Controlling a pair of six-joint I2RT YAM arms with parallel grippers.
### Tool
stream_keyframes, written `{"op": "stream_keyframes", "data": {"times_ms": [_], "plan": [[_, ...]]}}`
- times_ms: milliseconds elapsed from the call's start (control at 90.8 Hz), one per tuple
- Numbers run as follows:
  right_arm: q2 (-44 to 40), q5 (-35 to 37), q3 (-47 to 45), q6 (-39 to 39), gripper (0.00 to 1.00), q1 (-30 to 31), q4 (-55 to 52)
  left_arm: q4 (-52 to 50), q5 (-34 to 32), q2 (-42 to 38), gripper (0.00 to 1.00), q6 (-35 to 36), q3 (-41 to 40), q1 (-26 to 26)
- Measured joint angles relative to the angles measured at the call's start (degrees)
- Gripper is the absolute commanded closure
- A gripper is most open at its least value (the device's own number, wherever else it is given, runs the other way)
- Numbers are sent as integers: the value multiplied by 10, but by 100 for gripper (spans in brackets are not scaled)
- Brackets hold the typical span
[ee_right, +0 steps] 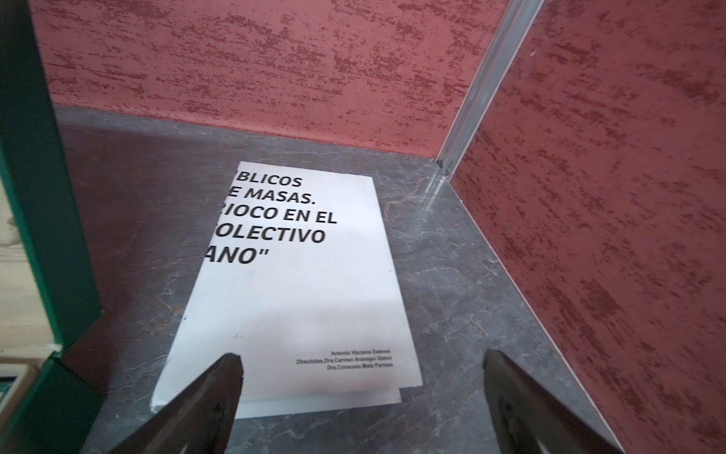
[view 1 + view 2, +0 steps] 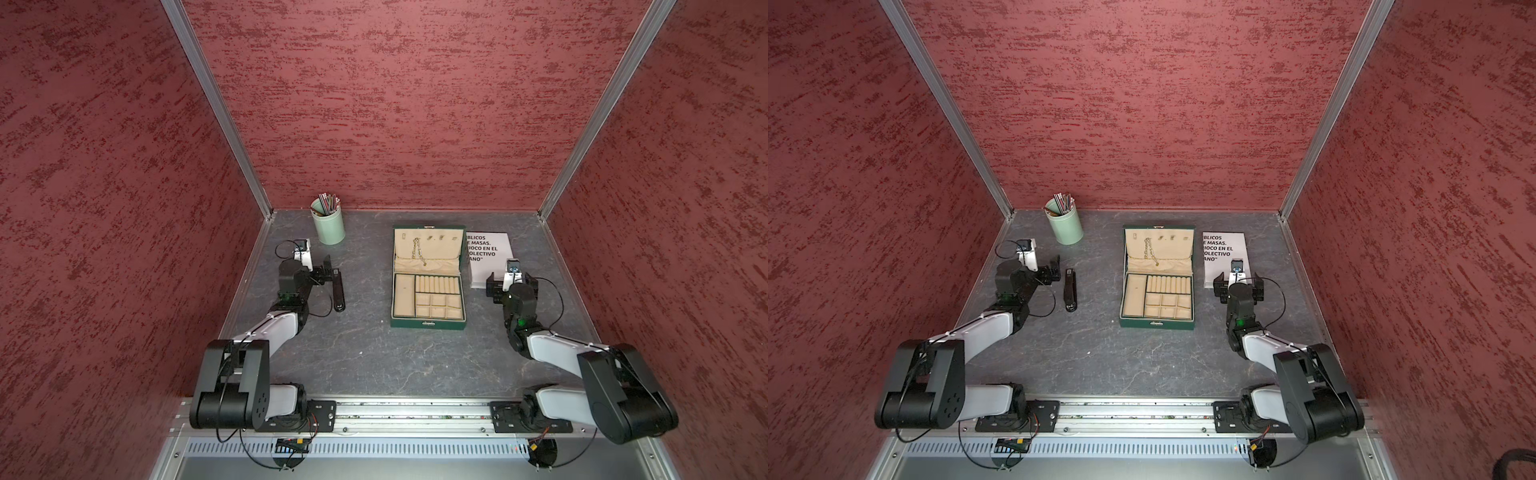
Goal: Put jewelry chain into jewelry box
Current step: Reset both arms
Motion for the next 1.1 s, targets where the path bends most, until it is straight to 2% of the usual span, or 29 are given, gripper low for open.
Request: {"op": "stream_keyframes", "data": {"times_ms": [220,430,683,1102], "plan": [[80,-17,-6,4,1,-2,122,60,30,5,0,-17,-53,14],[87,-30,-20,13,1,-11,159,207,28,102,0,-19,-115,11],[114,-95,29,62,1,-83,116,222,-16,118,0,-34,-94,9],[114,-122,31,79,1,-89,95,223,-48,118,0,-37,-93,1]]}}
